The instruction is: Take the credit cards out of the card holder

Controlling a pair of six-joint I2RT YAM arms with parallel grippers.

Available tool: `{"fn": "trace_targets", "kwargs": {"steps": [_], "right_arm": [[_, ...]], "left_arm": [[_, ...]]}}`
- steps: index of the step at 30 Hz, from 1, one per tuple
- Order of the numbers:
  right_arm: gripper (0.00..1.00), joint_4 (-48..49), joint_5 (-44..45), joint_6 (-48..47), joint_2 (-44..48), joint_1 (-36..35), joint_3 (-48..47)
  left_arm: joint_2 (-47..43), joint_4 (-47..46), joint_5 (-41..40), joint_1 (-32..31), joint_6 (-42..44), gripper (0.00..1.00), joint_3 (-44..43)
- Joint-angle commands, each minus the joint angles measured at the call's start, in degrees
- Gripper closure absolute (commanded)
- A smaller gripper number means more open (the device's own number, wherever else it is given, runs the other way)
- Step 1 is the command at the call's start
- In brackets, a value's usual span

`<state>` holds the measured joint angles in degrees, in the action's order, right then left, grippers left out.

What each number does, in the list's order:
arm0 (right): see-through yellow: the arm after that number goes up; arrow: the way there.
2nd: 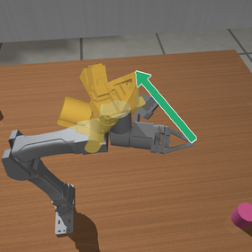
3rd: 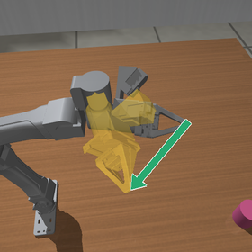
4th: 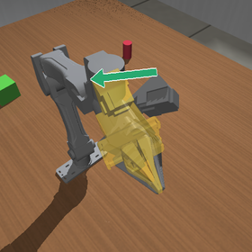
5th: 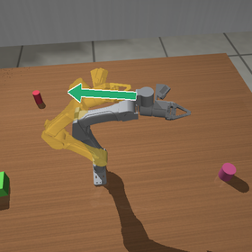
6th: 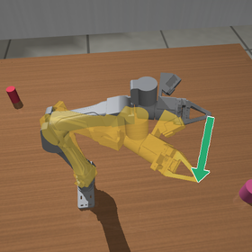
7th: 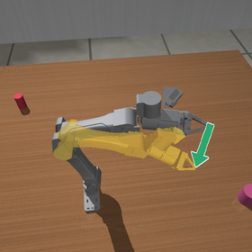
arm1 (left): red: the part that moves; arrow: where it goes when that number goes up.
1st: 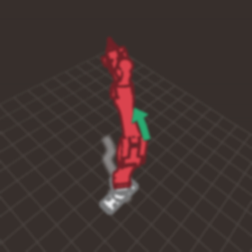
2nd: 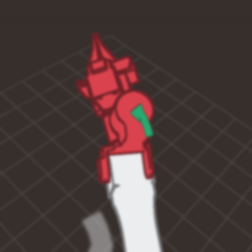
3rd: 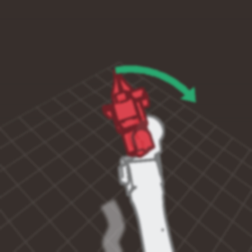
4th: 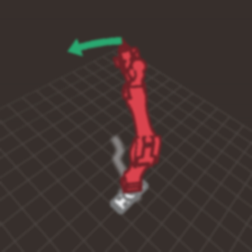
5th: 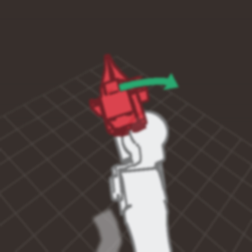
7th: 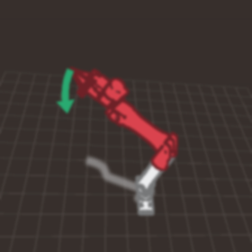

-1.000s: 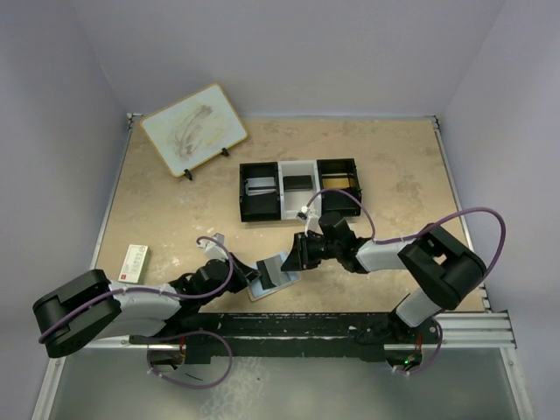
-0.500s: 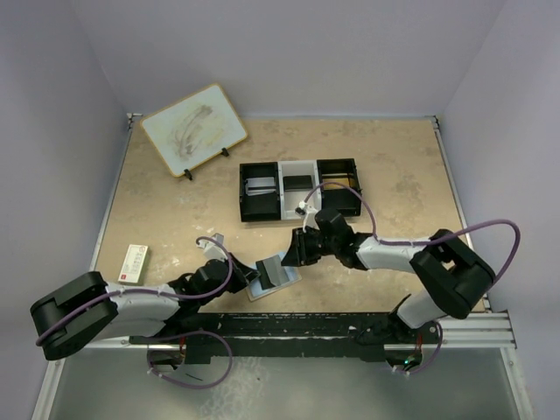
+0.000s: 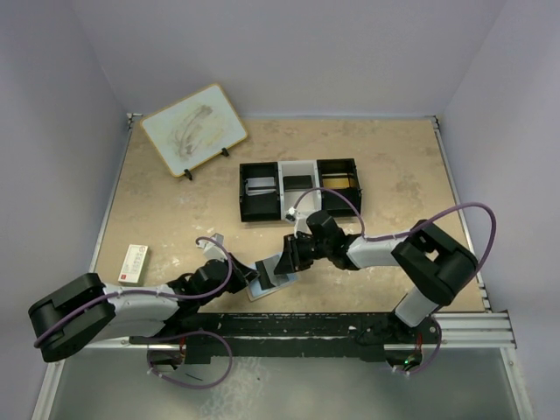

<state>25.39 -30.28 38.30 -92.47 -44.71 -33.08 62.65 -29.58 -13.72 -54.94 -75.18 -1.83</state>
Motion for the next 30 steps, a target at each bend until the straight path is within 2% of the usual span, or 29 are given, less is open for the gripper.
{"fn": "trace_targets", "kwargs": {"steps": [1,6,8,12,19,30], "right_arm": [[0.69,1.98,-0.10,0.45,-1.21,-0.38,-0.51],[0.70,0.93,1.51,0.88,-3.41,-0.40,-0.06],[0.70,1.95,1.45,1.59,-3.99,-0.39,1.12],[0.70,5.82,-0.13,3.41,-5.59,-0.38,3.81],[0.71,13.16,-3.72,6.98,-7.83,-0.42,5.95],[0.71,17.27,-5.43,9.07,-10.65,-0.38,6.38]], "left_arm": [[-0.65,4.15,-1.80,-0.15,1.97,1.00,0.20],[-1.37,3.34,-1.53,-0.17,1.88,0.99,0.28],[-1.33,1.61,-1.13,-0.17,1.31,0.89,0.74],[-0.92,-4.00,-0.36,-0.17,-0.58,0.76,2.69],[0.19,-8.67,-0.20,-0.16,-2.12,0.71,4.61],[3.63,-13.10,1.66,-0.19,-2.05,0.69,4.23]]}}
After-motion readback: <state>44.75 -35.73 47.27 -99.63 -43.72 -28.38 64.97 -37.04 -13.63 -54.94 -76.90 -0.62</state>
